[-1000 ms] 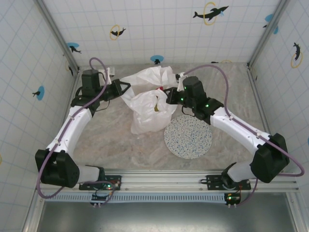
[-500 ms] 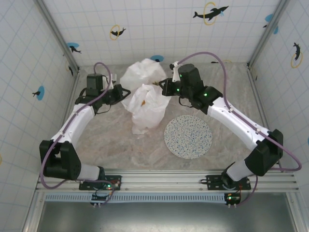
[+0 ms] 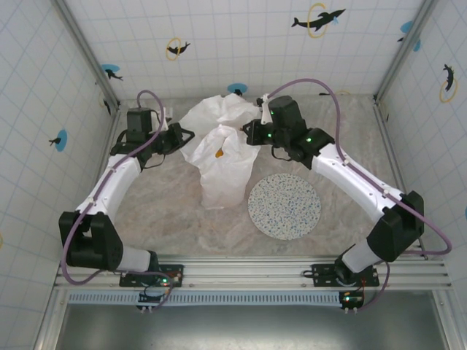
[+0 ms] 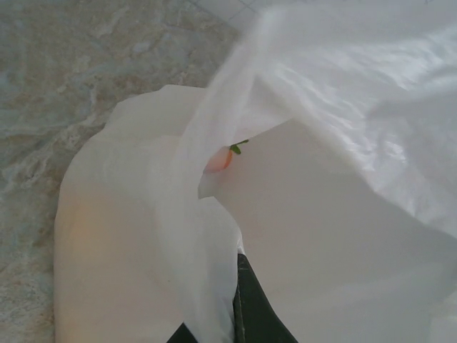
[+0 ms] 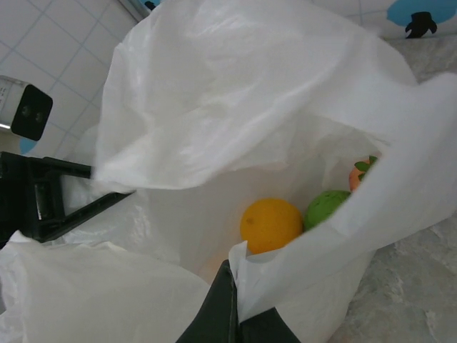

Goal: Place the fruits into the plastic bag

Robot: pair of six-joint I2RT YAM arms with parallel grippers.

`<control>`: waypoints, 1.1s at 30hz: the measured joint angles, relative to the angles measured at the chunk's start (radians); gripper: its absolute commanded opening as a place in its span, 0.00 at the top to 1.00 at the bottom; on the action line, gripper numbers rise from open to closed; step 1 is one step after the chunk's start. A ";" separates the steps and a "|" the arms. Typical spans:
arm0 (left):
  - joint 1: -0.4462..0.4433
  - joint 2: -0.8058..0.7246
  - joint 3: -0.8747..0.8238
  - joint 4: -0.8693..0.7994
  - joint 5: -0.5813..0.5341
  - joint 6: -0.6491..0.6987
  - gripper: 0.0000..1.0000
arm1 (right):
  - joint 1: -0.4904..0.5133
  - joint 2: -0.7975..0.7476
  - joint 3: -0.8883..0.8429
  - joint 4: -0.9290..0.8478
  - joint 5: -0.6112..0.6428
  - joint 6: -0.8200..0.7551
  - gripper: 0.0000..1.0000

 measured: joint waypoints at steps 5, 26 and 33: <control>0.000 -0.014 0.001 0.008 0.025 -0.010 1.00 | 0.003 -0.002 0.030 -0.020 0.013 -0.011 1.00; 0.000 -0.018 -0.063 0.071 0.037 -0.027 0.94 | -0.058 -0.048 -0.035 -0.003 0.016 -0.014 0.84; 0.002 -0.023 -0.047 0.066 0.018 -0.013 0.56 | -0.063 -0.058 -0.035 0.003 0.012 -0.032 0.52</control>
